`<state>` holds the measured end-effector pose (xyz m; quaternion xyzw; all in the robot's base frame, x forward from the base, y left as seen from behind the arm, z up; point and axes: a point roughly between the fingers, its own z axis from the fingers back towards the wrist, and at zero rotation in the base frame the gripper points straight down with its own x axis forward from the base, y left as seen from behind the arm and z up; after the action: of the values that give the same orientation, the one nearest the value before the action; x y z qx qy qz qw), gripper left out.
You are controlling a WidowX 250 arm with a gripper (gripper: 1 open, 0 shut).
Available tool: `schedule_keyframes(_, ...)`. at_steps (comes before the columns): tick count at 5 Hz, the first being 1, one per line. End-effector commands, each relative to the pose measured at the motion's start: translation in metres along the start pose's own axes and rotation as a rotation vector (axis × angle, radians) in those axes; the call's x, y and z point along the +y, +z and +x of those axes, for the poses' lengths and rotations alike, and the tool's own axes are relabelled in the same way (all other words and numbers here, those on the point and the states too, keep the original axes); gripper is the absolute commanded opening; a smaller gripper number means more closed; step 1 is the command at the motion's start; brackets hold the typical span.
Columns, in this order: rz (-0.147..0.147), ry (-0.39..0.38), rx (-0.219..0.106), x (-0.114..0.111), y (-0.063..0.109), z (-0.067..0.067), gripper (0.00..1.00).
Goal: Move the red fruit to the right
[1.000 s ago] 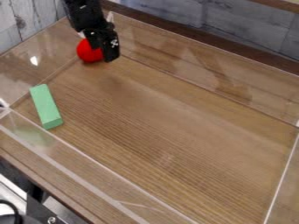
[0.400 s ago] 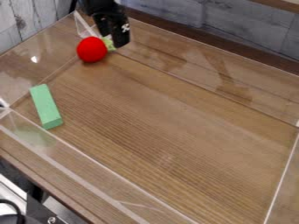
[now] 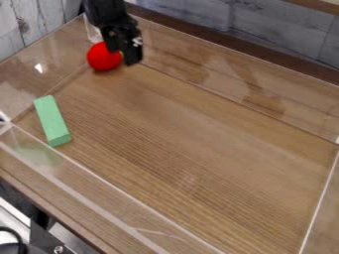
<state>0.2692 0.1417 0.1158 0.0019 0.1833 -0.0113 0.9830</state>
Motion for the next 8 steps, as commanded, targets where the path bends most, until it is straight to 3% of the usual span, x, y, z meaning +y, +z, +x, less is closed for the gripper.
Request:
schedule_keyframes(1,0.02,0.039,-0.07,0.001,0.019,-0.002,0.0)
schedule_keyframes(3,-0.021,0.057,-0.093,-0.015,0.044,-0.011,0.0)
schedule_keyframes(4,-0.016,0.051,-0.096,-0.02,0.051,-0.006,1.0)
schedule_keyframes(6,-0.006,0.068,-0.07,0.008,0.035,0.002,1.0)
schedule_keyframes(8,-0.035,0.189,-0.041,0.024,0.027,-0.002,1.0)
